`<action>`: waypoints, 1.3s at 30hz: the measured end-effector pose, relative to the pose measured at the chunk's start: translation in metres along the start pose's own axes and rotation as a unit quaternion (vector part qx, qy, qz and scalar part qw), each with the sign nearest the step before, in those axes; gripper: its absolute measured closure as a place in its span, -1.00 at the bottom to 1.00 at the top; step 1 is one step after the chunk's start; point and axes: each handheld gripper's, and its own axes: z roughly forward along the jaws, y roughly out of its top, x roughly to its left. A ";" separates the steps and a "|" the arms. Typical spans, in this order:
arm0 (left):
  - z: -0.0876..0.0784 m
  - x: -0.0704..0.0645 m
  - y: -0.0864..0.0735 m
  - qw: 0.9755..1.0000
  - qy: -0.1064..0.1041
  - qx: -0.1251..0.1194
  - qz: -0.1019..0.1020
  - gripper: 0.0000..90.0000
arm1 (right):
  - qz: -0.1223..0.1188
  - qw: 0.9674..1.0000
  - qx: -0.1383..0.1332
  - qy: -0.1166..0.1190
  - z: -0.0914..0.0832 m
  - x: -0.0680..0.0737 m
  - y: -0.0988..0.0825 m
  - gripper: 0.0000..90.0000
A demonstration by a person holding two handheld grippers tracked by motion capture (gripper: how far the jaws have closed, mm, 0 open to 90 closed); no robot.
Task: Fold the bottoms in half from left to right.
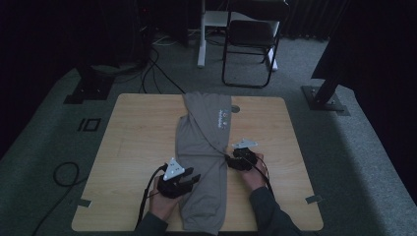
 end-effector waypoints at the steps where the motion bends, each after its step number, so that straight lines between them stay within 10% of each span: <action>1: 0.005 0.004 -0.001 1.000 0.006 0.007 0.000 0.34 | -0.001 1.000 -0.006 -0.001 -0.004 0.003 0.000 0.09; 5: 0.035 0.021 -0.010 0.998 0.027 0.053 -0.016 0.34 | -0.009 1.000 -0.023 0.007 -0.021 0.018 -0.004 0.09; 11: 0.039 0.022 -0.020 0.997 0.049 0.064 -0.006 0.33 | -0.029 0.996 -0.024 0.084 -0.046 0.054 -0.026 0.14; 23: 0.045 0.034 -0.023 0.996 0.074 0.050 -0.005 0.33 | -0.103 0.974 -0.025 0.202 -0.089 0.113 -0.077 0.13; 31: 0.070 0.020 -0.011 0.996 0.042 0.066 0.044 0.41 | -0.135 0.967 -0.008 0.216 -0.080 0.120 -0.081 0.11; 39: 0.088 0.032 0.003 0.996 0.044 0.069 0.032 0.52 | -0.156 0.968 -0.003 0.198 -0.069 0.120 -0.077 0.18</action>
